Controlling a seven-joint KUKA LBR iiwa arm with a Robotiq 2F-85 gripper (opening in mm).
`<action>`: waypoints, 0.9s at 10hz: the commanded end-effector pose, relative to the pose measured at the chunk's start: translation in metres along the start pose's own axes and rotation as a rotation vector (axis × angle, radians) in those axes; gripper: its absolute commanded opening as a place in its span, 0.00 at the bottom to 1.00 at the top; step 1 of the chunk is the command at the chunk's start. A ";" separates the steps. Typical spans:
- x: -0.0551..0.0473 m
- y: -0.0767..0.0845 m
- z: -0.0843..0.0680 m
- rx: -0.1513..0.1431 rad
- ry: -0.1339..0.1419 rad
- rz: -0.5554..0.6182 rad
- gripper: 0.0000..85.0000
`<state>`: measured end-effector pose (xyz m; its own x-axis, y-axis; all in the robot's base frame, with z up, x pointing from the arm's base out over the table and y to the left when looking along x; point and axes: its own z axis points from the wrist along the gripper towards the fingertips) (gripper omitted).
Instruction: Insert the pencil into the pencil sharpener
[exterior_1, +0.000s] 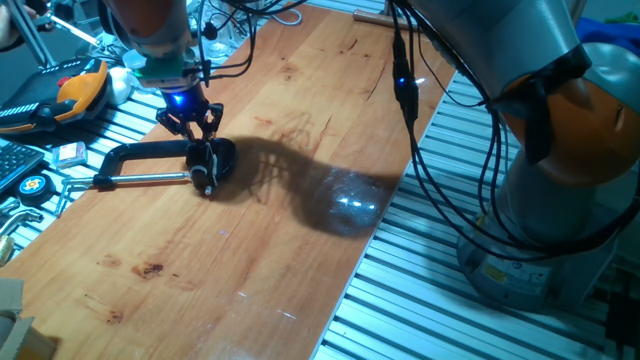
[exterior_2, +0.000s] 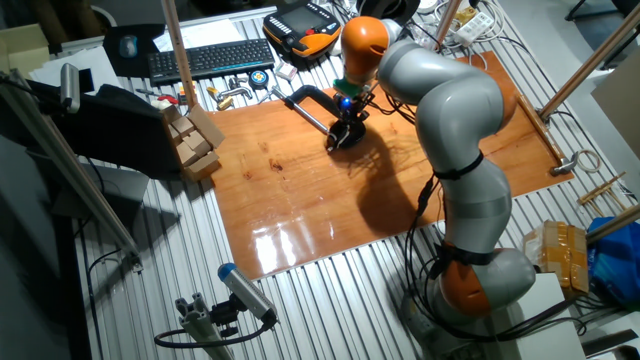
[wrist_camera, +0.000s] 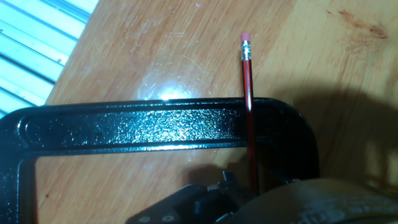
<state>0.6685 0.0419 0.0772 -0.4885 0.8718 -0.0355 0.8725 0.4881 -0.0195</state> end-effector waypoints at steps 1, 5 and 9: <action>-0.001 0.000 -0.001 0.002 -0.001 -0.001 0.40; -0.009 0.001 -0.015 0.016 -0.003 -0.022 0.40; -0.020 -0.001 -0.029 -0.019 0.007 -0.081 0.00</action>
<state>0.6778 0.0250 0.1070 -0.5570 0.8301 -0.0274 0.8304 0.5571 -0.0024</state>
